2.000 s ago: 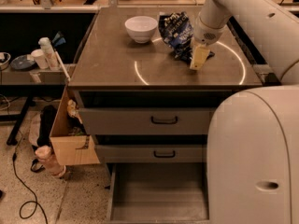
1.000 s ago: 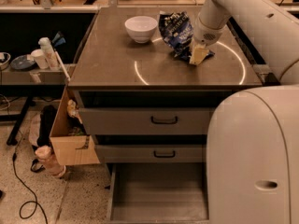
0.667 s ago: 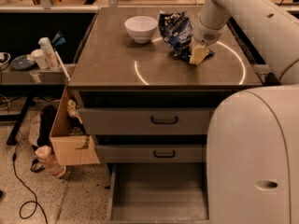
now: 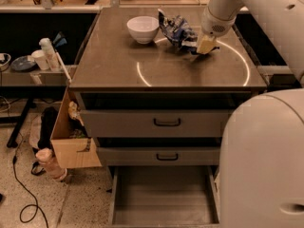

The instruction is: Place rxbar blueberry into bottom drawer

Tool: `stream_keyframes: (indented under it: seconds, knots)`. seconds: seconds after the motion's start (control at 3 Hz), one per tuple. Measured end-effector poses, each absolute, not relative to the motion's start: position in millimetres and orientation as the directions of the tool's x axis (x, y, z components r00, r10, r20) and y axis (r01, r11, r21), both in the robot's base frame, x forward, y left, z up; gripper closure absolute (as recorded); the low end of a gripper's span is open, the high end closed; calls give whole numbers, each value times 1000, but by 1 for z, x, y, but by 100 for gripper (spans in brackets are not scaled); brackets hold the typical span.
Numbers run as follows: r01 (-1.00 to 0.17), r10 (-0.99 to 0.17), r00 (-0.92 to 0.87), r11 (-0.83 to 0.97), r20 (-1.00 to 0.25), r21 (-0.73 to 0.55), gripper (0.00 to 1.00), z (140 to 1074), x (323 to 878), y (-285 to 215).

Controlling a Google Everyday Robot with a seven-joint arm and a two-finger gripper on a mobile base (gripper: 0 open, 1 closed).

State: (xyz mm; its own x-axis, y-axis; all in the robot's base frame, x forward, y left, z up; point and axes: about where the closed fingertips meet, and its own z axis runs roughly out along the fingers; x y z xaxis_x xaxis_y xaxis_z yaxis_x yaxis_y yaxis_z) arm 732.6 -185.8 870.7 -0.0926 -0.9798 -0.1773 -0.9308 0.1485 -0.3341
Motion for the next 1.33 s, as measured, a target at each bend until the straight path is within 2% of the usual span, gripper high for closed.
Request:
stream_keyframes:
  seconds: [1.33]
  knots:
    - [-894, -982, -57, 129, -178, -429, 100, 916, 725, -188]
